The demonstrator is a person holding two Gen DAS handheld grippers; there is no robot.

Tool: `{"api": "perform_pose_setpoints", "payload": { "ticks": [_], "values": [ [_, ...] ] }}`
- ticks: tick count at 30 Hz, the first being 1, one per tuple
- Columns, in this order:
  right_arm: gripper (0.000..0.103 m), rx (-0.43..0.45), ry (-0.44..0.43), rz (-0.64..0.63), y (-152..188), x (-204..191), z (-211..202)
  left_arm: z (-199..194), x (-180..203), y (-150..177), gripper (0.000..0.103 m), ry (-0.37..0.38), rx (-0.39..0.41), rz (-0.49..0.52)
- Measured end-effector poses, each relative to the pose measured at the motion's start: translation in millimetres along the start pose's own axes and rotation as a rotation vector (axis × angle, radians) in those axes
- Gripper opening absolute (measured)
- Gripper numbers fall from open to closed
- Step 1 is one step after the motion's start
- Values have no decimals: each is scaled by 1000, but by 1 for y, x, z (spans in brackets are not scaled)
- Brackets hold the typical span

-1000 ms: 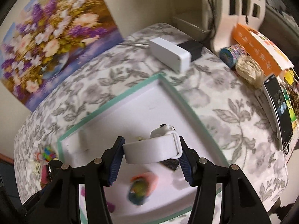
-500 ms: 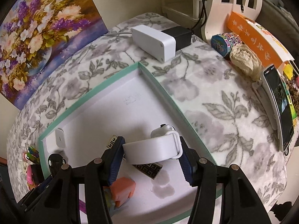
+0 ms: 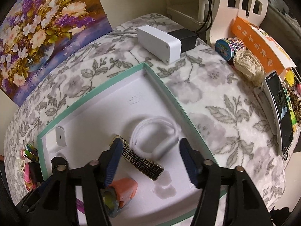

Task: Organize rigid objects
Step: 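Carry the white band and black car over the tray and open both grippers, then move both grippers back to the pile and grasp the pink-helmet dog figure with the right gripper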

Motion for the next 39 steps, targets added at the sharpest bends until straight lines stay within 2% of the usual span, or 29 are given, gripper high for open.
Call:
{"api": "perform_pose_setpoints", "payload": {
  "ticks": [4,5,14,18,19,20,22,39],
  "values": [
    [74,10,-2,-10,0,-2,-3,-5,0,-1,57,2,7,-4],
    [74,14,-1,-12,0,-3,-4,-8,0,-2,61,1,14,-9],
    [75,73,-7,-72,-2,-20,-23,-25,-16,-6,83,-46,56,-51],
    [75,89,-20,-93,0,-29,-31,-32,-25,-8,85,-53,79,-72],
    [80,94,-23,-100,0,-31,-33,-36,-28,-9,89,-57,89,-81],
    [92,101,-27,-108,1,-35,-35,-39,-31,-9,96,-59,101,-91],
    [95,116,-38,-121,2,-40,-40,-44,-37,-11,103,-62,120,-110],
    [95,164,-59,-259,29,-92,-75,-98,-113,-2,103,-200,206,-269]
  ]
}}
Point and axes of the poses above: each gripper's, at about its wrist camera, not at the fingertips, and z roughly the way its jaws point, x to its right, y to its underside, the point moved 4 cm from there along z, roughly the way its jaws point, and after that the axes turned 11 degrees about y, right-handed, at the moved point
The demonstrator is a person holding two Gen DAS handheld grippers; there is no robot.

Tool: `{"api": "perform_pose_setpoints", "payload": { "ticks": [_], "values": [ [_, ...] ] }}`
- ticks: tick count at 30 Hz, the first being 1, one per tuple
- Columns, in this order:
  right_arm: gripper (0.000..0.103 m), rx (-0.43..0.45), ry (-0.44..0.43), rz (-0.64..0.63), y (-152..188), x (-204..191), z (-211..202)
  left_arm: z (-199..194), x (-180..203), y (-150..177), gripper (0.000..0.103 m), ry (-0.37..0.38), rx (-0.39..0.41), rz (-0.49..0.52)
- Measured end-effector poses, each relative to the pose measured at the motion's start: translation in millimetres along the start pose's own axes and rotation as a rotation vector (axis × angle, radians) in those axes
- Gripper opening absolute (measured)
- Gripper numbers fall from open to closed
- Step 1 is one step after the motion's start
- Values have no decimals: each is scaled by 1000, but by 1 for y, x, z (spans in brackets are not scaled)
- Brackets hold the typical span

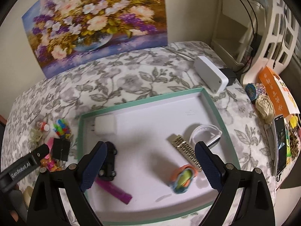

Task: Organize rigid objects
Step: 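Move both grippers back to the pile and grasp the pink-helmet dog figure with the right gripper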

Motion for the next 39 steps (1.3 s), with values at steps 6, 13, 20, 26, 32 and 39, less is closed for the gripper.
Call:
{"api": "perform_pose_setpoints", "payload": {
  "ticks": [6,13,20,26,32,39],
  "values": [
    [95,-16,-19,-40,8,-23,-13,-17,-22,-3,103,7,18,-33],
    [95,-22,-29,-79,17,-45,-25,-35,-43,-6,103,6,37,-46],
    [95,-47,-52,-116,30,-75,-32,-46,-71,-6,103,20,32,-87],
    [95,-79,-84,-157,42,-108,-30,-49,-100,-3,103,24,22,-130],
    [95,-109,-126,-191,53,-141,-24,-43,-129,-1,103,27,3,-192],
    [95,-145,-162,-213,62,-171,-12,-28,-147,0,103,27,-35,-232]
  ]
}}
Point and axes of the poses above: each gripper's, at about its wrist camera, not at the fingertips, and z roughly the way its jaws point, x to its right, y to its underside, the point moved 4 cm from there along z, roughly the way its jaws point, and after that the axes turned 11 degrees about y, right-handed, at the moved point
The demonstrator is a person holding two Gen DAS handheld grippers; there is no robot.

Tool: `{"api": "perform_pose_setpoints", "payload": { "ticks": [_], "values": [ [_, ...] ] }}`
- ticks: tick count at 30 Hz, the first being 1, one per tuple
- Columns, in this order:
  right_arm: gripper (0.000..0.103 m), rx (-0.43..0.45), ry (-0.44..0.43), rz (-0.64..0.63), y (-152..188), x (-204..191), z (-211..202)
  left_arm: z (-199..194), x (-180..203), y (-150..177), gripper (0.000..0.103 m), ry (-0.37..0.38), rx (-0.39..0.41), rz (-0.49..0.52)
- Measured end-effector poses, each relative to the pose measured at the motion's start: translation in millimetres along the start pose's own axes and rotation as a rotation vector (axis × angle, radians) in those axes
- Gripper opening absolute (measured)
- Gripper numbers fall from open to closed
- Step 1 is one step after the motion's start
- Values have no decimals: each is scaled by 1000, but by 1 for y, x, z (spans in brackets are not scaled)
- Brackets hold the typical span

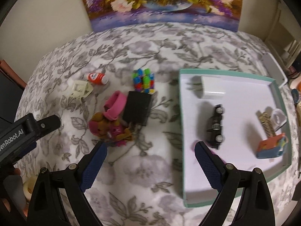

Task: Organize rigid objects
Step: 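Move both grippers back to the pile and grasp the pink-helmet dog figure with the right gripper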

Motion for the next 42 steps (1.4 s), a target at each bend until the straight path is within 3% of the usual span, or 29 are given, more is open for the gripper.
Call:
{"api": "perform_pose_setpoints", "payload": {
  "ticks": [18,30,42],
  "values": [
    [95,-11,18,-5,-22,-16,26,44,-19,-10,103,22,-76,-99],
    [95,-77,-54,23,-19,-56,50,51,-53,-12,103,-40,-69,-174],
    [94,-106,-3,42,-16,-83,76,44,-86,-24,103,-63,-29,-237]
  ]
}}
Point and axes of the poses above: each gripper's, at about its wrist camera, not at the fingertips, and z roughly the way its jaws point, x to its right, y to its underside, the point moved 4 cm from there along z, roughly the way its jaws point, and after that the axes turned 11 degrees about y, right-handed, at the moved point
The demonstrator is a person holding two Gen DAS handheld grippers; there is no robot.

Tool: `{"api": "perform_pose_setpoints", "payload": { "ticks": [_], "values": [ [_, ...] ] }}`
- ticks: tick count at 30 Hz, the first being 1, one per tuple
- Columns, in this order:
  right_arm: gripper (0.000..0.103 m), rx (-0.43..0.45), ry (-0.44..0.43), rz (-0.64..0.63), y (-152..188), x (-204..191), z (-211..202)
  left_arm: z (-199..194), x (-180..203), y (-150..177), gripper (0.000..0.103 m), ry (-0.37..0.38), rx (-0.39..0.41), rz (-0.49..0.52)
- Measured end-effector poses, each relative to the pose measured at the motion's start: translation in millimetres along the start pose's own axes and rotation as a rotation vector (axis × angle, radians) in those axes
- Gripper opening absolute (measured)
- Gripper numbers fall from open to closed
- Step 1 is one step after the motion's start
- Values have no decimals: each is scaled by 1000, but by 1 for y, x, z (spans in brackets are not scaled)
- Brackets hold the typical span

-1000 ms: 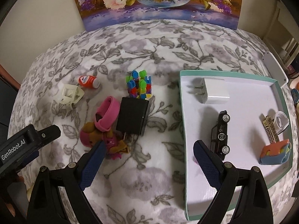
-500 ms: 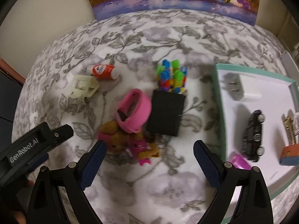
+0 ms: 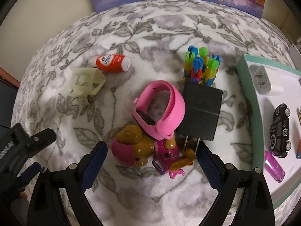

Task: Organize rigid objects
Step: 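Move both grippers back to the pile and grasp the pink-helmet dog figure with the right gripper, then carry the dog figure toward the tray with the right gripper while the left gripper grasps the pink watch band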

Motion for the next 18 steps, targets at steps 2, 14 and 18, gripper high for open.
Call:
{"api": "perform_pose_setpoints", "payload": {
  "ticks": [2,14,18],
  "values": [
    [92,13,21,0,-1,-1,2,2,0,-1,103,1,-3,2],
    [83,-10,37,5,0,10,-4,2,4,0,103,11,-11,13],
    [83,-25,26,16,-3,16,-9,1,7,-1,103,18,-9,15]
  ]
}}
Point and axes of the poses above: each gripper's, at about its wrist camera, not at the fingertips, and z roughly the way its jaws point, x to its right, y to its underside, the point moved 4 cm from there along z, roughly the way its jaws point, and after that the axes turned 11 degrees about y, right-handed, at the moved point
